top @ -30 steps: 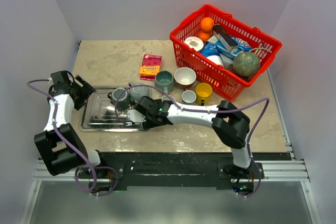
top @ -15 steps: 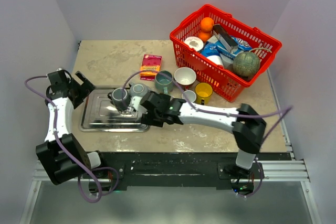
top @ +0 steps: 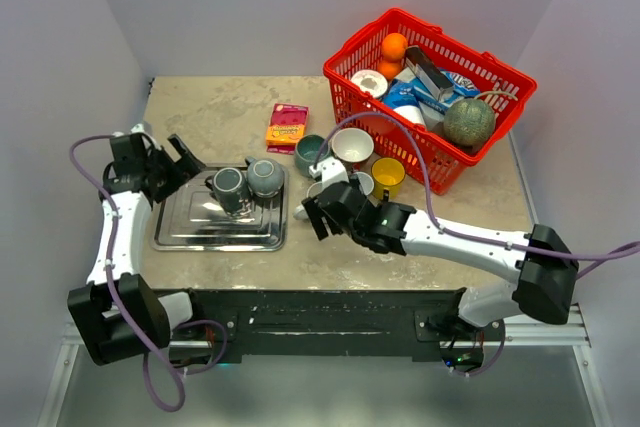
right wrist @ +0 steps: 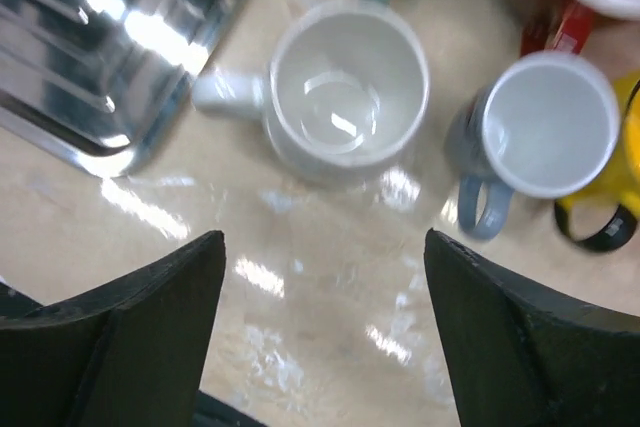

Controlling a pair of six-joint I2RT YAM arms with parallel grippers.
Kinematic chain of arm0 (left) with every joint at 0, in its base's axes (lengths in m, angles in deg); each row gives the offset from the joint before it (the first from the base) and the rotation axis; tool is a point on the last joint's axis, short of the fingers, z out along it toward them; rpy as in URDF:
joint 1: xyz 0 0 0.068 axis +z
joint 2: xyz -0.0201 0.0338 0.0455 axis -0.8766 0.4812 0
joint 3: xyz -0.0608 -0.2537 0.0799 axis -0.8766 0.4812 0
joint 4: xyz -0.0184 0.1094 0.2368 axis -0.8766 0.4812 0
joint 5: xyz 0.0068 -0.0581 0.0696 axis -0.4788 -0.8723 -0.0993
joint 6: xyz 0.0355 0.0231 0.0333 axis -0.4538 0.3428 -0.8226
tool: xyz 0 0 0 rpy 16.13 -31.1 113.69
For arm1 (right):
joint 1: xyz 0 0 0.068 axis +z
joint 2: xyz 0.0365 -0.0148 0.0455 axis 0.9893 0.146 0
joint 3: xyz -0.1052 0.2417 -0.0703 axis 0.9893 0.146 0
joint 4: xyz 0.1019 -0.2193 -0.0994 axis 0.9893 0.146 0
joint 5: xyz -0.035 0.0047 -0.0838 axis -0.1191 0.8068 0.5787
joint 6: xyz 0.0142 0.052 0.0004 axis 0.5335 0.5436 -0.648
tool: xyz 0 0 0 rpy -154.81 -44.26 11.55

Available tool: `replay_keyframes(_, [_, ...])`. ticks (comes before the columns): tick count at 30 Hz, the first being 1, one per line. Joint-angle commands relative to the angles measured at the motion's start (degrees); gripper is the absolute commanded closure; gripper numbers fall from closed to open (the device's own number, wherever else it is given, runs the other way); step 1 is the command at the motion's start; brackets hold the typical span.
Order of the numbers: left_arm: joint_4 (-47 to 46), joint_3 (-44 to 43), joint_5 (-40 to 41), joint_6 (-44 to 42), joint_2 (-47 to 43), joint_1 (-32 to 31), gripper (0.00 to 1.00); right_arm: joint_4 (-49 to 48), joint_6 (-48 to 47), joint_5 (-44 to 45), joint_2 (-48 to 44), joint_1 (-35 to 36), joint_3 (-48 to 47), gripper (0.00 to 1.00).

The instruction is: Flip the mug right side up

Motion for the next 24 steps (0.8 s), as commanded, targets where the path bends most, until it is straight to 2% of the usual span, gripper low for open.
replay_keyframes(1, [2.1,5.0,2.2,1.4,-2.8,-3.9,0.01,-1.4,11.4,-3.2,-1.9,0.2,6.4,0.20])
replay_keyframes(8, [-0.8,6.5,4.2,8.4,-3.6,-3.9,0.01,-7.2,10.9,-4.0,2.8,-1.0,8.7,0.38])
replay_keyframes(15, [0.5,2.2,7.0,9.5,1.0,-3.9,0.01,-14.6,7.8,-8.3,9.5,-9.7,7.5,0.53])
replay_keyframes(24, [1.1,-0.3,9.8,19.2,4.8,-3.9,0.01,-17.6,5.2,-6.9,14.6,-11.4,2.8,0.56])
